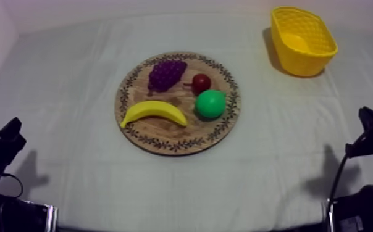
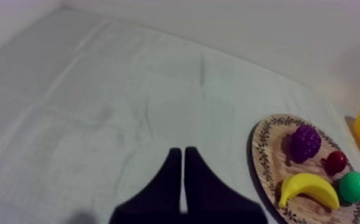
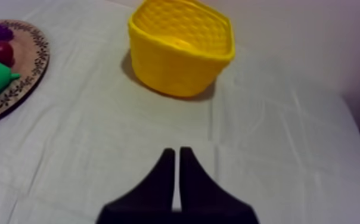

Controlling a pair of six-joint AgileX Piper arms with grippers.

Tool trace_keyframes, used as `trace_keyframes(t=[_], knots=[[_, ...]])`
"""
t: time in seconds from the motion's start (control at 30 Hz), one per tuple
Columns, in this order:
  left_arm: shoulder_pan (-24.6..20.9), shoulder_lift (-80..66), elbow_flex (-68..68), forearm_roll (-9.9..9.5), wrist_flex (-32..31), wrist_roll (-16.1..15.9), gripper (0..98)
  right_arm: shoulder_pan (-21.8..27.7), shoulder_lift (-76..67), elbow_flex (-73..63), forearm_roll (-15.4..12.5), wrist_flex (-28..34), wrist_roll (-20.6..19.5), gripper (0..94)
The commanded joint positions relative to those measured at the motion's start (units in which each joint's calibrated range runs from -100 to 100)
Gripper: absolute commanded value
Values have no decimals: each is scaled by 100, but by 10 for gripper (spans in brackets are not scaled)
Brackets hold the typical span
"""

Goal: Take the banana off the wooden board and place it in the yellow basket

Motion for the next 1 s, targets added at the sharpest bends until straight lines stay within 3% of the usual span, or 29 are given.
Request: trace_keyframes(t=[0.0,0.23,0.5,0.97], knots=[[0,-3,3,3,0,-2,1,-88,410,-516,-56,18,312,3],[0,-3,3,3,0,0,1,-567,2280,-2591,-155,177,347,3],[0,-3,3,3,0,0,1,-1386,4517,-4942,30,832,251,10],[0,-3,3,3,0,0,1,-3228,7131,-6697,879,1293,-481,6]])
